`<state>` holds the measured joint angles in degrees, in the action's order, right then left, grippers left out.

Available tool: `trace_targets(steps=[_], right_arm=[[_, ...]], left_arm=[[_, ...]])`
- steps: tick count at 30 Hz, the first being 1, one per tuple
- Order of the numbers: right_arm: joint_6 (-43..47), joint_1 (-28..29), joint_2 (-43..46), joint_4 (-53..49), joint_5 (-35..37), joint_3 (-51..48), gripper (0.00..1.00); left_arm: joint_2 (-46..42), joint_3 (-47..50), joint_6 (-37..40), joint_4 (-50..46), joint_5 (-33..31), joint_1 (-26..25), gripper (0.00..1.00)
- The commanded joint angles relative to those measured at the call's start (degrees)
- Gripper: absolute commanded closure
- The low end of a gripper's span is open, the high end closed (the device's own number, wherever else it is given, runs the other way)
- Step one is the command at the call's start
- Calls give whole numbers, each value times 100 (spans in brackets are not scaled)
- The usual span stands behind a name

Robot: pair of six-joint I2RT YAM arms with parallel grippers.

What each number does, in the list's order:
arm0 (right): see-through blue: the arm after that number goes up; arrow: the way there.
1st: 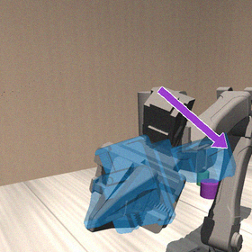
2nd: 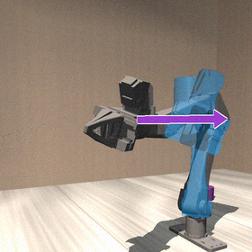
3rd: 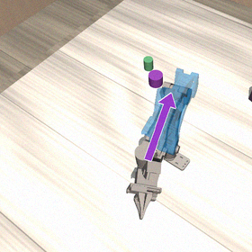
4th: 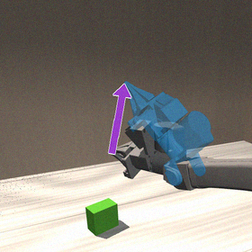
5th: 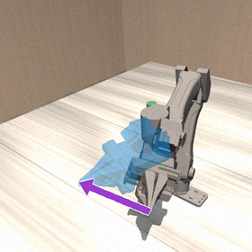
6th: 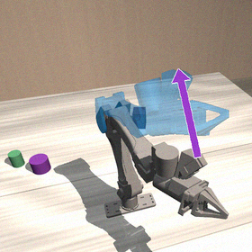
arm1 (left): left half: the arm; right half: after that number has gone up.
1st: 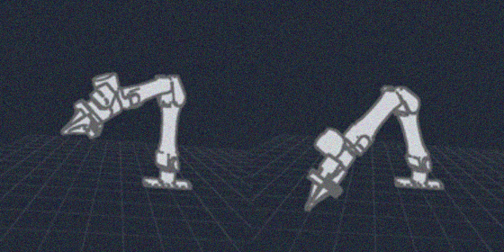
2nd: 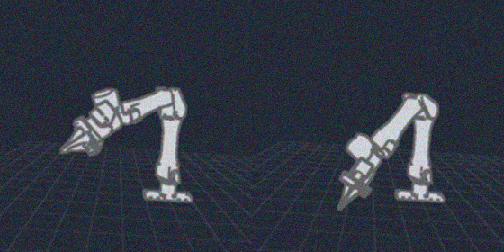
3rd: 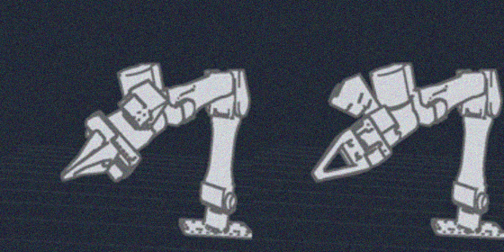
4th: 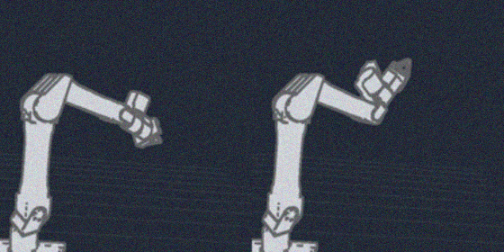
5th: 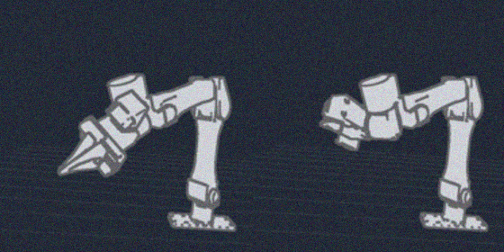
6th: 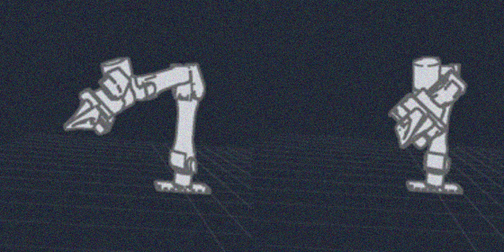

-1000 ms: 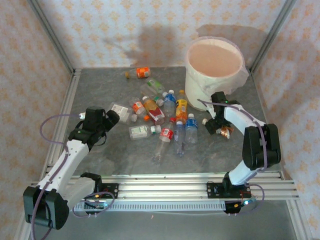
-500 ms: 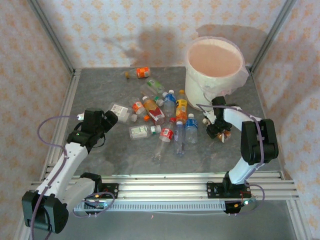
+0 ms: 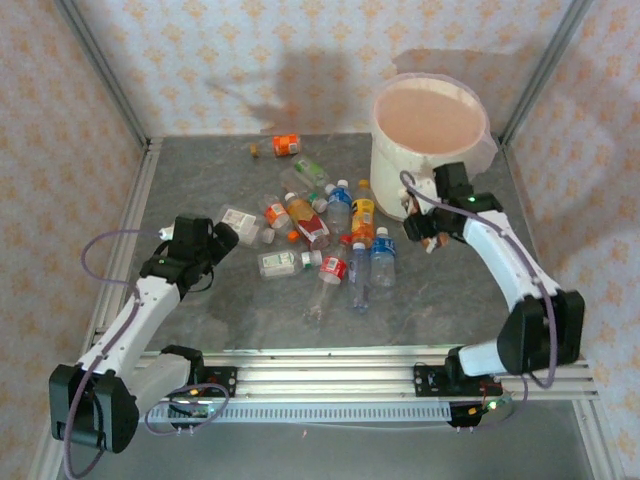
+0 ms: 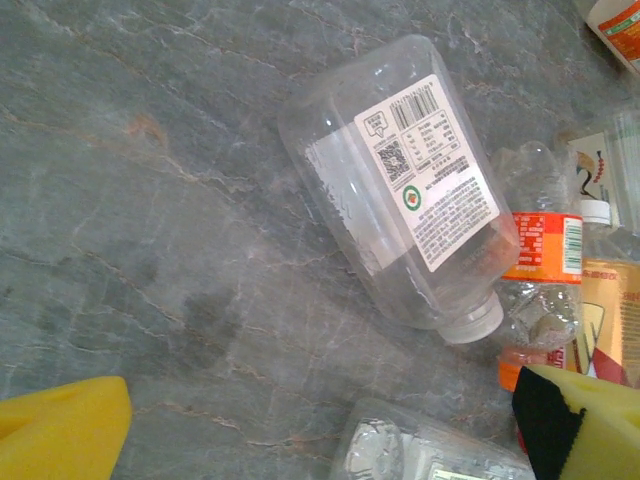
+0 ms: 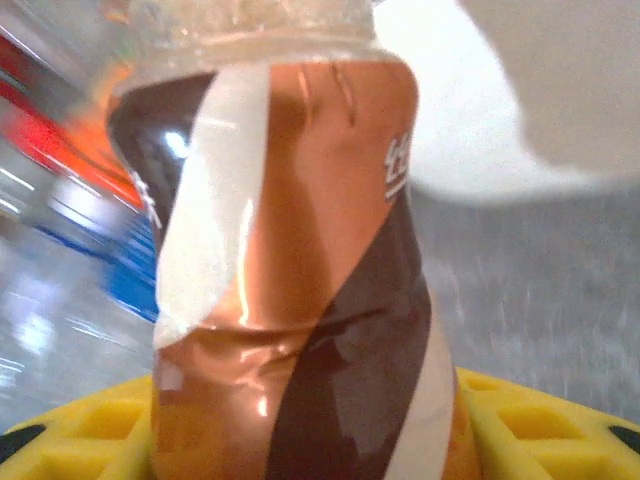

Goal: Put the plastic bottles in the bin

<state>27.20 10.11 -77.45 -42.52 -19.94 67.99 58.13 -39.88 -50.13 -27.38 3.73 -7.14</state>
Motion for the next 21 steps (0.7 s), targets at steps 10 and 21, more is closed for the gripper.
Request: trace_targets(steps=[10, 21], right_arm=[[-2805, 131, 22, 2778, -1237, 2334, 77], [-3525, 123, -2441, 1609, 1818, 4714, 72]], left_arm=[[62, 142, -513, 312, 149, -221, 0], [-183, 212, -648, 53, 227, -265, 0]])
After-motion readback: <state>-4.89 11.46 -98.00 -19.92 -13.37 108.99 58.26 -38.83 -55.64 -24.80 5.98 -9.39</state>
